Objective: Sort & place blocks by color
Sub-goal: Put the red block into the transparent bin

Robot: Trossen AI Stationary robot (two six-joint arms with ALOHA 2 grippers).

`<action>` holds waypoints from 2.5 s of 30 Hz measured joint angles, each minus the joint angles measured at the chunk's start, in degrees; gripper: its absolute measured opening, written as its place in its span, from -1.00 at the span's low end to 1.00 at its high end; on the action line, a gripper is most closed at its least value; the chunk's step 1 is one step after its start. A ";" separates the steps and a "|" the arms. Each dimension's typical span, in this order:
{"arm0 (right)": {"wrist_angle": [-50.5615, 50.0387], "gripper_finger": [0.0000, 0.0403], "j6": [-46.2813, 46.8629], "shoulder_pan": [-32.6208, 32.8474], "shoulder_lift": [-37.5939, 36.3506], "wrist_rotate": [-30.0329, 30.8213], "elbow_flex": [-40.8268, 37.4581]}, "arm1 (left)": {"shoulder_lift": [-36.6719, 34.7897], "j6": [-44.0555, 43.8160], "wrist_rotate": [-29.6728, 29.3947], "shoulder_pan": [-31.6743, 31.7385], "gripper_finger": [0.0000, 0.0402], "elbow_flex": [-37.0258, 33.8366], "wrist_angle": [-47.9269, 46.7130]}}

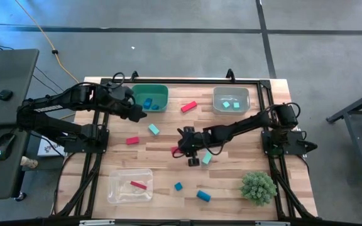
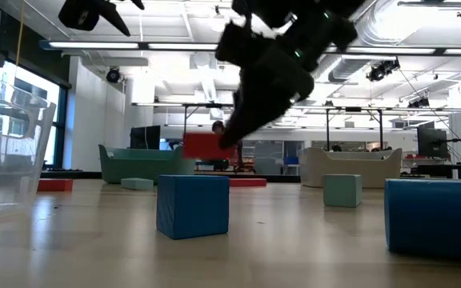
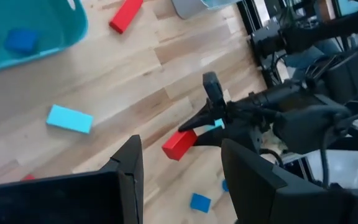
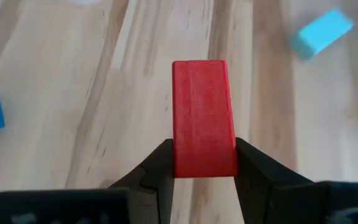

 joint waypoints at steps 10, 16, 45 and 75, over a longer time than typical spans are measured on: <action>-9.09 -0.47 -6.13 -1.39 -0.04 2.19 15.38 | 0.00 1.48 4.40 0.00 -0.32 0.00 0.04; -13.09 -0.47 -9.27 -1.82 -0.09 2.33 23.67 | 0.00 3.36 4.77 0.00 -0.32 0.00 0.36; -13.44 -0.47 -12.66 -1.77 -0.09 10.59 35.44 | 0.00 2.51 10.21 -1.38 -0.32 0.00 8.09; -7.87 -0.47 -11.35 -2.54 -0.09 13.55 35.40 | -0.07 6.74 8.72 -1.34 -0.70 0.02 11.51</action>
